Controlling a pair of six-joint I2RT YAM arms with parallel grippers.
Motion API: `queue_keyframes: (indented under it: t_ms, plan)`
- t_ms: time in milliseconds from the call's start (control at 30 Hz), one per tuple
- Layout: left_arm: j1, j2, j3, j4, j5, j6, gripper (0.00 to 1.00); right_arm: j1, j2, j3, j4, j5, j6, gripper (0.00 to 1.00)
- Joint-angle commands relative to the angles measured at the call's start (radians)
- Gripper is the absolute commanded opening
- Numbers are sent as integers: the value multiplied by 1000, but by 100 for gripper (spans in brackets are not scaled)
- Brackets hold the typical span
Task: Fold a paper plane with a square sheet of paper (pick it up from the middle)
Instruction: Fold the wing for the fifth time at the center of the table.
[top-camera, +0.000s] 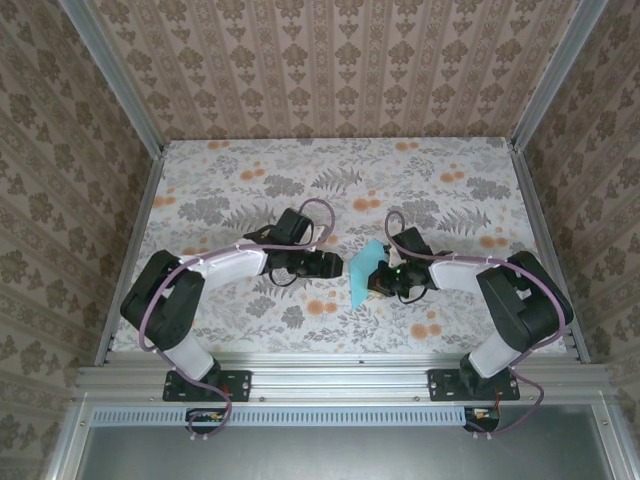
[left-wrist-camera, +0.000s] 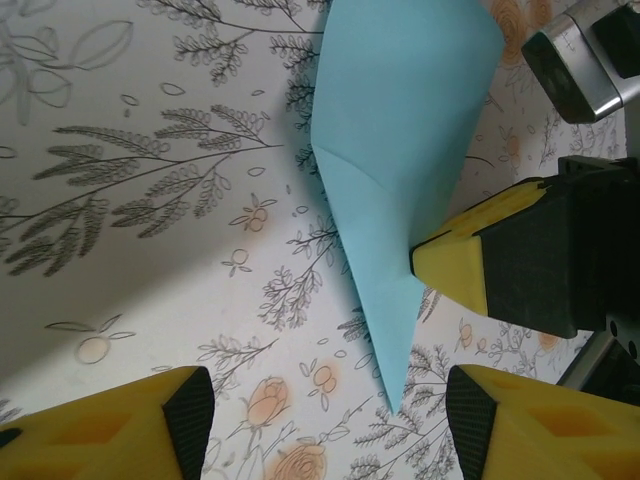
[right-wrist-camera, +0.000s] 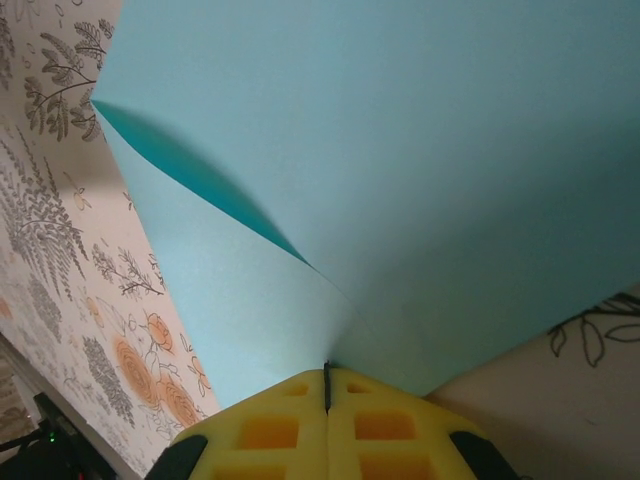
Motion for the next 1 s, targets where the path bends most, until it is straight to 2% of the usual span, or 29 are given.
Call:
queue_keyframes:
  t_ms: [0,267,467,600,767,967]
  plan:
    - [-24,19,16,63,-2,-65,65,-26,1,-48,9,-6,-20,2]
    - [-89,83,-17,277,-49,-237,59,-52,11,-106,114,-87,-14,1]
    - [-105,128,-24,313,-132,-329,49,-74,-2,-128,136,-105,-18,0]
    - [-123,143,-13,320,-173,-345,45,-80,2,-139,157,-117,-15,0]
    - [-134,189,-1,343,-169,-361,42,-87,10,-147,182,-128,-11,0]
    - [-140,210,13,380,-156,-370,33,-92,9,-148,192,-135,-10,0]
